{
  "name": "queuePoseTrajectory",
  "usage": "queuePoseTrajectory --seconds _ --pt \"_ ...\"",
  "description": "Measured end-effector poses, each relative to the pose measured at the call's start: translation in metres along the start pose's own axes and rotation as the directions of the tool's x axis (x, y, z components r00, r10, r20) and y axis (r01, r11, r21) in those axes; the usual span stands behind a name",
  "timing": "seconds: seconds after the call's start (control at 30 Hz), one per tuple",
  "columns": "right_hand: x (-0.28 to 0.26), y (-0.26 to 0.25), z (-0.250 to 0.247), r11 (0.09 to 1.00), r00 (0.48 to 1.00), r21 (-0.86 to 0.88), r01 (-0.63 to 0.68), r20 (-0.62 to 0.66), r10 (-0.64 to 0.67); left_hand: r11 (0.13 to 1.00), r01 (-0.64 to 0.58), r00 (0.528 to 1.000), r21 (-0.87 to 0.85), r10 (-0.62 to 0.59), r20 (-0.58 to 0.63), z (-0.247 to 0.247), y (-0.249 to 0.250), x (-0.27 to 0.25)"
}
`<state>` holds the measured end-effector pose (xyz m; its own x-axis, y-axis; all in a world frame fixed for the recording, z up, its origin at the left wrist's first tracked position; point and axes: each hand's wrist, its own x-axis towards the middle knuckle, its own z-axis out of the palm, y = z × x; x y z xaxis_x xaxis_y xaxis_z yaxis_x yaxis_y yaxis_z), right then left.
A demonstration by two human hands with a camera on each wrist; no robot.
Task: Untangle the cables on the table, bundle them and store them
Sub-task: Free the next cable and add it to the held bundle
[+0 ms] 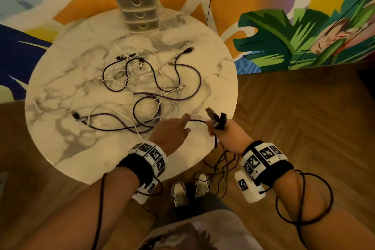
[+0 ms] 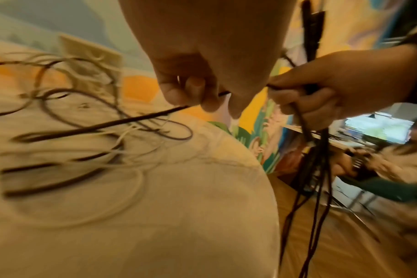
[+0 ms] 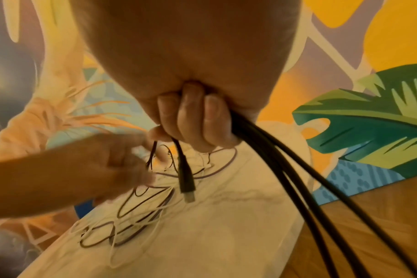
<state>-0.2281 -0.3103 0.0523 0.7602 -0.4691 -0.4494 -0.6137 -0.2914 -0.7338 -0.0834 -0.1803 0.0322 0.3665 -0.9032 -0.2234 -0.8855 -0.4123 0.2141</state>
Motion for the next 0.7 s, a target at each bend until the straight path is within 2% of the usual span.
queuePoseTrajectory --seconds 0.07,0.1,0.17,0.2,0.23,0.3,0.33,0.37,0.4,0.43,0.5,0.53,0.6,0.7 --pt "-0.003 -0.003 -0.008 1.0 0.998 0.013 0.006 -0.07 -0.005 0.987 0.14 0.989 -0.085 -0.134 0.063 0.01 -0.027 -0.006" --pt "-0.004 -0.003 -0.013 0.999 0.991 0.047 -0.007 -0.132 0.013 0.957 0.245 0.969 -0.156 -0.236 0.074 0.014 -0.044 -0.011" --pt "-0.002 -0.001 -0.026 0.995 0.966 0.095 -0.006 -0.256 0.03 0.844 0.457 0.887 -0.279 -0.457 0.069 0.014 -0.081 -0.017" --pt "0.001 0.002 -0.031 0.997 0.957 0.08 0.003 -0.289 0.02 0.786 0.521 0.84 -0.334 -0.542 0.035 0.006 -0.096 -0.017" --pt "0.004 0.005 -0.035 0.998 0.955 0.056 -0.003 -0.295 0.02 0.747 0.536 0.803 -0.394 -0.595 -0.036 -0.007 -0.105 -0.013" --pt "0.01 0.012 -0.039 0.997 0.971 -0.025 -0.072 -0.229 0.065 0.722 0.442 0.729 -0.532 -0.635 -0.256 -0.043 -0.102 -0.001" --pt "0.012 0.013 -0.04 0.992 0.979 -0.082 -0.098 -0.185 0.082 0.742 0.349 0.704 -0.572 -0.611 -0.362 -0.064 -0.089 0.005" --pt "0.013 0.014 -0.04 0.987 0.983 -0.124 -0.106 -0.163 0.085 0.786 0.269 0.703 -0.556 -0.555 -0.445 -0.081 -0.072 0.01" --pt "0.015 0.012 -0.042 0.988 0.983 -0.132 -0.085 -0.175 0.061 0.848 0.221 0.733 -0.482 -0.47 -0.492 -0.093 -0.051 0.014" --pt "0.016 0.009 -0.043 0.993 0.976 -0.101 -0.06 -0.214 0.037 0.915 0.208 0.797 -0.344 -0.363 -0.484 -0.098 -0.03 0.017" --pt "0.019 -0.004 -0.045 0.999 0.959 0.044 0.011 -0.285 0.002 0.982 0.191 0.929 -0.014 -0.185 -0.319 -0.09 0.009 0.021" --pt "0.021 -0.011 -0.044 0.993 0.96 0.106 0.047 -0.281 -0.015 0.981 0.16 0.961 0.108 -0.131 -0.242 -0.082 0.022 0.024" --pt "0.025 -0.023 -0.04 0.988 0.98 0.137 0.067 -0.194 -0.04 0.976 0.122 0.977 0.182 -0.086 -0.196 -0.072 0.038 0.03" --pt "0.022 -0.035 -0.037 0.996 0.995 0.038 0.086 -0.048 -0.084 0.98 0.132 0.974 0.15 -0.1 -0.202 -0.066 0.047 0.038"
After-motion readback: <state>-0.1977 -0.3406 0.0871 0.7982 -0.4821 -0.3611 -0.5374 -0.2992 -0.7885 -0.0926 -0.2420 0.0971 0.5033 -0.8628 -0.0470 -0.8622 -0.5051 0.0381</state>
